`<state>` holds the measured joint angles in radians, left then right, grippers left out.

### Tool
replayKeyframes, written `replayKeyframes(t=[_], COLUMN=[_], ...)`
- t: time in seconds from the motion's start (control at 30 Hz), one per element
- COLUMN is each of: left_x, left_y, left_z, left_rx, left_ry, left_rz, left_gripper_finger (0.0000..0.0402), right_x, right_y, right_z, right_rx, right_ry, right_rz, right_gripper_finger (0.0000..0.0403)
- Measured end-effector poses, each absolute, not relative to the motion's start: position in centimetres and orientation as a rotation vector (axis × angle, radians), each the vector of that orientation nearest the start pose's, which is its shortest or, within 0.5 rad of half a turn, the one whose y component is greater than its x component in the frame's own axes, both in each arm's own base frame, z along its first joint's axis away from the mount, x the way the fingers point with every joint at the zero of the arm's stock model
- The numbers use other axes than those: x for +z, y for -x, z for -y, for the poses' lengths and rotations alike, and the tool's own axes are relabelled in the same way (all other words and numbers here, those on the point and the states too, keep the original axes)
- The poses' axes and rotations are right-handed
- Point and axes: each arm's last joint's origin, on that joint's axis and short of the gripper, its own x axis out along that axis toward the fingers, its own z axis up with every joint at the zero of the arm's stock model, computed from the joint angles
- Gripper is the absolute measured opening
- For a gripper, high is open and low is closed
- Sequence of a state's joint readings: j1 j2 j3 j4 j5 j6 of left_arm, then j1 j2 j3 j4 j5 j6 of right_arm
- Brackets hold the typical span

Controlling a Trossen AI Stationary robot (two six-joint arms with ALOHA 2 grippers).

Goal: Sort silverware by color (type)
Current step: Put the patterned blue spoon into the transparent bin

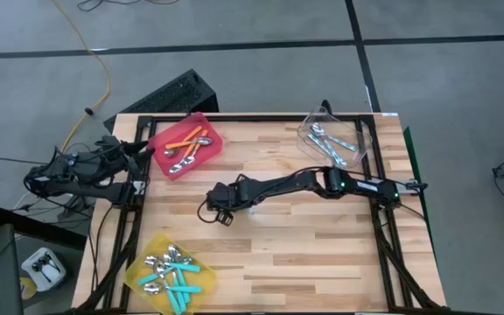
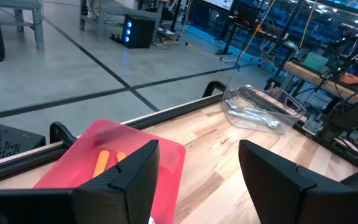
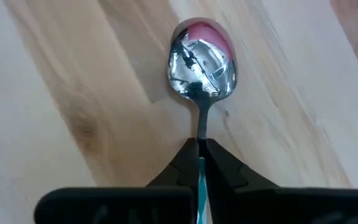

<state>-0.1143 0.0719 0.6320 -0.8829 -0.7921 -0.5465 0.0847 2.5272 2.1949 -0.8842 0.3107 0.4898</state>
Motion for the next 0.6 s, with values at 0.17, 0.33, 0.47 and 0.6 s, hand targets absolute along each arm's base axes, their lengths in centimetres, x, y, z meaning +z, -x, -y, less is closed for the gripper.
replayKeyframes(t=[0.17,0.33,0.47,0.6], left_x=[27.6,27.6,27.6,27.6], left_y=[-1.8,-1.8,-1.8,-1.8], left_z=[-1.9,-1.9,-1.9,-1.9], left_rx=[0.730,0.730,0.730,0.731], left_ry=[0.378,0.378,0.378,0.378], left_rz=[-0.104,-0.104,-0.104,-0.104], left_gripper_finger=[0.0205,0.0205,0.0205,0.0205], right_x=[15.2,16.1,16.8,17.4], right_y=[-52.5,-52.9,-53.3,-54.1], right_z=[-4.2,-4.8,-5.4,-6.7], right_rx=[-0.441,-0.404,-0.373,-0.318], right_ry=[-0.178,-0.168,-0.149,-0.141], right_rz=[-1.053,-1.011,-0.970,-0.866], right_gripper_finger=[0.0029,0.0031,0.0030,0.0030])
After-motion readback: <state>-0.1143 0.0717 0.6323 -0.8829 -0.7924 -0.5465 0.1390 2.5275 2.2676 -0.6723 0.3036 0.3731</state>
